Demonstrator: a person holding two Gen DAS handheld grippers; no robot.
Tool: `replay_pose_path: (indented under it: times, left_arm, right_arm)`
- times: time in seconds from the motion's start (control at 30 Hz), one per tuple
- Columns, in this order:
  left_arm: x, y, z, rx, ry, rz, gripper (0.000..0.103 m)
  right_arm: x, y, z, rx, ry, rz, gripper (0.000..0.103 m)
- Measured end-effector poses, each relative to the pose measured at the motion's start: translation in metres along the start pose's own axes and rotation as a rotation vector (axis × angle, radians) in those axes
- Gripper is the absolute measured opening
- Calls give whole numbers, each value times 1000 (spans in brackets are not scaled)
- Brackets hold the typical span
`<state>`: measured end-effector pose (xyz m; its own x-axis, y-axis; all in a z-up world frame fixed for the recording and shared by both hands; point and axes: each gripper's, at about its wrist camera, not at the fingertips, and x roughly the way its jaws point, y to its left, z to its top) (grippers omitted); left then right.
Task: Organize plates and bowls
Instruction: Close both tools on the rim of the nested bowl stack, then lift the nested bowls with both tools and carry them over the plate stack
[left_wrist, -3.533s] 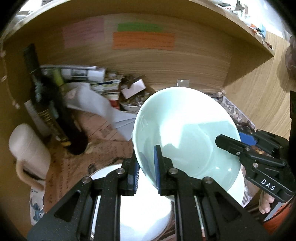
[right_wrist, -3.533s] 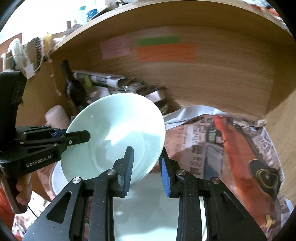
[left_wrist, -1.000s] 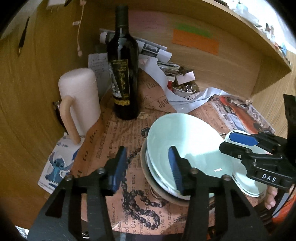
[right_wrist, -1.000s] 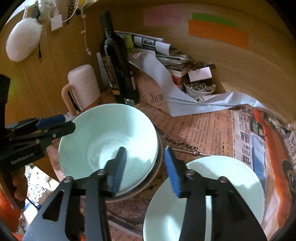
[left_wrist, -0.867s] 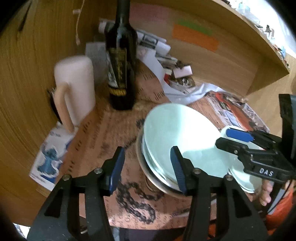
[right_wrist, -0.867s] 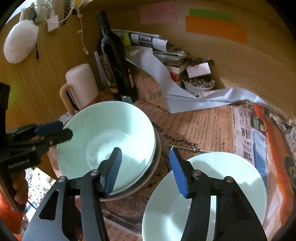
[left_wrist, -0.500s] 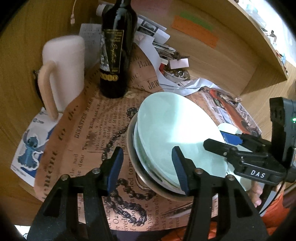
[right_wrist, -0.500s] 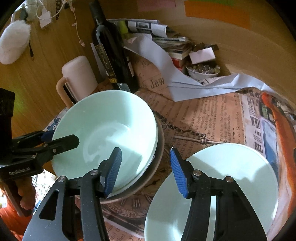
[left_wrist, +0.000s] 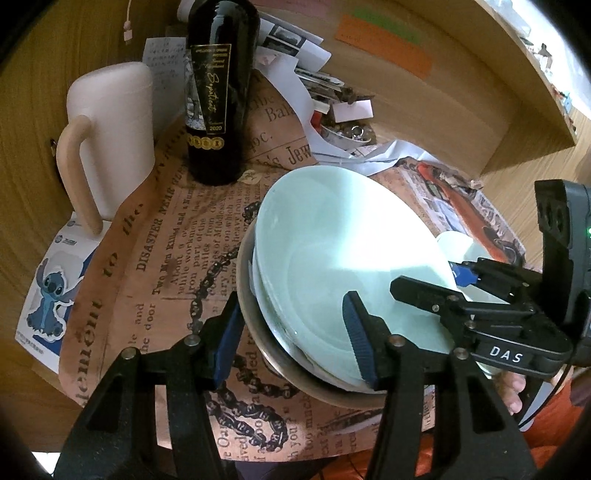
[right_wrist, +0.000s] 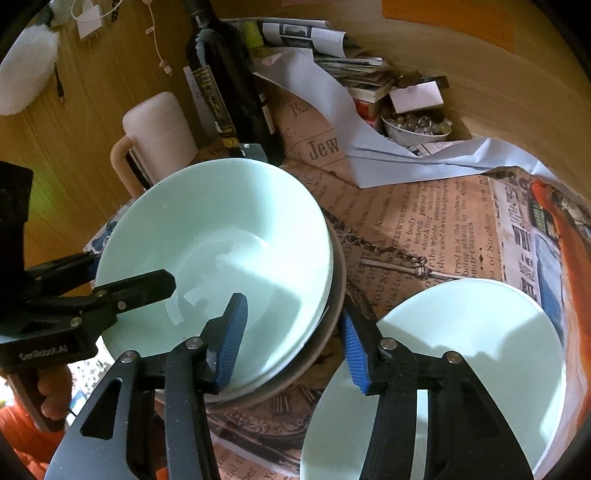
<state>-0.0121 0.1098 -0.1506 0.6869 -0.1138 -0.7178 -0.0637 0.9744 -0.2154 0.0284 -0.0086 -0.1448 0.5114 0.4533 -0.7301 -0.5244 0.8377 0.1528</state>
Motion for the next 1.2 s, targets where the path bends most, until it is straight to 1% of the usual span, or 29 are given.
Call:
replay_pose_path:
  times: [0.13, 0.33, 0.6, 0.7, 0.9, 1.2]
  left_arm:
    - [0, -2, 0, -1, 0, 28, 54]
    - [1, 0, 0, -21, 0, 46, 54]
    - [-2, 1, 0, -43, -6, 40, 54]
    - [-5, -1, 2, -41, -18, 38, 54]
    - [-17, -11, 8, -25, -66, 36, 54]
    - [-29, -30, 15, 7, -110, 19, 54]
  right_arm:
    - [0, 0, 1, 12, -13, -17, 41]
    - [-4, -1, 1, 31, -40, -20, 37]
    - [-10, -1, 4, 52, -73, -12, 36]
    - [-13, -1, 4, 55, -87, -12, 36]
    - [-22, -4, 4, 62, -109, -14, 36]
    - [-45, -11, 2, 78, -159, -22, 36]
